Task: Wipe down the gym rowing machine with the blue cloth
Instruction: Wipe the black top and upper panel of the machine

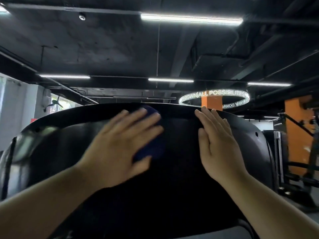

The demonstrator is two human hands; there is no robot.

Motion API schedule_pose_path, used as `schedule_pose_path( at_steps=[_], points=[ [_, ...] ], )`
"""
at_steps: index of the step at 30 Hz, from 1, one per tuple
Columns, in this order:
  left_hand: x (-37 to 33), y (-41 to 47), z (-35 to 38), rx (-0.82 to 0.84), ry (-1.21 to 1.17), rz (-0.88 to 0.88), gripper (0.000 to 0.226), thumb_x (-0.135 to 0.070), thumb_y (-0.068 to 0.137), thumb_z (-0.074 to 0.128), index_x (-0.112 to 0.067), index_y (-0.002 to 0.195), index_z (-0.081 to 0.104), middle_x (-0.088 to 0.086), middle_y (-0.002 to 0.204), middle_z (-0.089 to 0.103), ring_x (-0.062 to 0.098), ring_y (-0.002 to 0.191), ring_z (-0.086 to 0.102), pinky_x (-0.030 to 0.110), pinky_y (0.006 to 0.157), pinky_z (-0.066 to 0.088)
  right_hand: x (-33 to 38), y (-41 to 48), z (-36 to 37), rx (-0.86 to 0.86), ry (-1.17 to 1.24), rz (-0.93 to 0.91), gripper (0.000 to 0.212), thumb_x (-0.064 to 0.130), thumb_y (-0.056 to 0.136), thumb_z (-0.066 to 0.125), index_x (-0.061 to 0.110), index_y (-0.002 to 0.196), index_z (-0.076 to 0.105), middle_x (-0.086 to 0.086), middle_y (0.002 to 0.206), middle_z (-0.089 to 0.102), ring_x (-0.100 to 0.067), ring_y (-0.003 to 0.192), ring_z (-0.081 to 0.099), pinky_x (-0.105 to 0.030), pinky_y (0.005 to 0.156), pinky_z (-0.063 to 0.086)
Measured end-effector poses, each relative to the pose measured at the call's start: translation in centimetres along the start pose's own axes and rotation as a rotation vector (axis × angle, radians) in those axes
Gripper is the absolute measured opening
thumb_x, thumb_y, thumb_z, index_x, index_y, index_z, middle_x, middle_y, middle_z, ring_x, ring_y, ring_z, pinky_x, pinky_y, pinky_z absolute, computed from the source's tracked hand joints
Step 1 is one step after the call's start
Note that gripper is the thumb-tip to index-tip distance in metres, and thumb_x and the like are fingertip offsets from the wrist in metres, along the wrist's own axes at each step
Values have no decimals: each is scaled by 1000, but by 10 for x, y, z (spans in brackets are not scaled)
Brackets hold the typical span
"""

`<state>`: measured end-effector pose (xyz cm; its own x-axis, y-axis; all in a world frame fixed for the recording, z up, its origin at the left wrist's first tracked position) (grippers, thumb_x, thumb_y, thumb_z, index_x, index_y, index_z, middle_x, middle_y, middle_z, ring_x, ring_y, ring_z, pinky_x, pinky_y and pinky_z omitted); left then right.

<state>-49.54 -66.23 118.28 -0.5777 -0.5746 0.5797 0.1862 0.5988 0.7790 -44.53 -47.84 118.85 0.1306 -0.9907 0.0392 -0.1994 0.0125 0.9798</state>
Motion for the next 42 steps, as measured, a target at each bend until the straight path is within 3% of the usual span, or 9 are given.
schedule_pose_path(
  at_steps=[5, 13, 18, 20, 25, 28, 31, 38, 42],
  points=[
    [66, 23, -14, -100, -187, -726, 57, -49, 85, 38, -21, 131, 57, 2, 133, 60, 29, 124, 53, 48, 108, 36, -1, 0, 3, -31, -16, 15, 52, 34, 101, 22, 23, 148, 40, 8, 157, 33, -1, 146, 13, -26, 122, 2],
    [-81, 6, 18, 98, -256, 188, 63, -32, 90, 34, -15, 151, 36, -1, 157, 35, 18, 148, 24, 45, 118, 15, 1, -5, -7, 198, 265, 183, 56, 51, 95, 23, 41, 148, 34, 21, 160, 16, 11, 145, 1, -35, 124, 2],
    [-40, -11, 5, 15, -1250, -335, 65, -34, 89, 25, -28, 153, 23, -19, 144, 50, -3, 140, 33, 17, 115, 22, 91, -75, 20, 235, 294, -30, 72, 61, 91, 40, 43, 154, 11, 16, 164, -10, -2, 149, -13, -35, 120, -5],
    [-34, -12, 7, 2, -1334, -457, 64, -43, 87, 22, -34, 149, 29, -22, 137, 56, -7, 138, 34, 12, 112, 24, 98, -95, 40, 181, 232, -26, 79, 56, 89, 51, 38, 155, 12, 9, 166, -6, -13, 152, -7, -39, 122, 1],
    [15, -30, -24, -228, -839, -473, 46, -33, 94, 30, -26, 132, 56, -17, 134, 57, 1, 133, 46, 27, 112, 36, 77, -112, 40, 22, 2, -166, 50, 25, 93, 47, 31, 142, 42, 10, 158, 30, -17, 151, 17, -45, 123, 11],
    [27, -50, -22, -192, -532, -387, 45, -30, 93, 39, -21, 133, 57, -12, 141, 50, 8, 140, 38, 42, 115, 33, 22, -94, 11, -145, 24, 196, 55, 16, 92, 42, 21, 147, 38, 3, 161, 22, -16, 152, 9, -50, 123, 12],
    [30, -71, -11, -158, -403, -346, 47, -28, 91, 42, -15, 134, 57, -1, 148, 45, 18, 143, 34, 53, 115, 29, 25, -83, 16, -161, 65, 403, 66, 41, 95, 39, 20, 155, 23, 1, 165, 5, -17, 152, -4, -45, 124, 5],
    [24, -111, 0, -94, -223, -163, 53, -26, 87, 45, -13, 138, 54, 8, 153, 37, 24, 144, 31, 44, 121, 15, 113, -136, 68, 94, -136, -190, 43, 38, 107, 26, 29, 148, 34, 7, 160, 23, -16, 151, 15, -44, 123, 7],
    [39, -133, -4, -102, -217, -180, 52, -27, 88, 44, -14, 138, 53, 8, 154, 37, 27, 143, 32, 47, 120, 18, 53, -138, 34, -96, -35, 308, 48, 32, 105, 28, 25, 152, 29, 8, 163, 13, -8, 151, 3, -33, 124, 1]
  ],
)
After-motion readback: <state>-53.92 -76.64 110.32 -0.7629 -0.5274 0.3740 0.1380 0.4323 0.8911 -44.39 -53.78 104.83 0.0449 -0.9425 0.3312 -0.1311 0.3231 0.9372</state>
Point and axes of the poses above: each hand's wrist, its own y-axis towards the middle knuckle, its own z-axis out of the palm, x = y × z, the point moved 10 cm from there along y, towards the middle knuckle
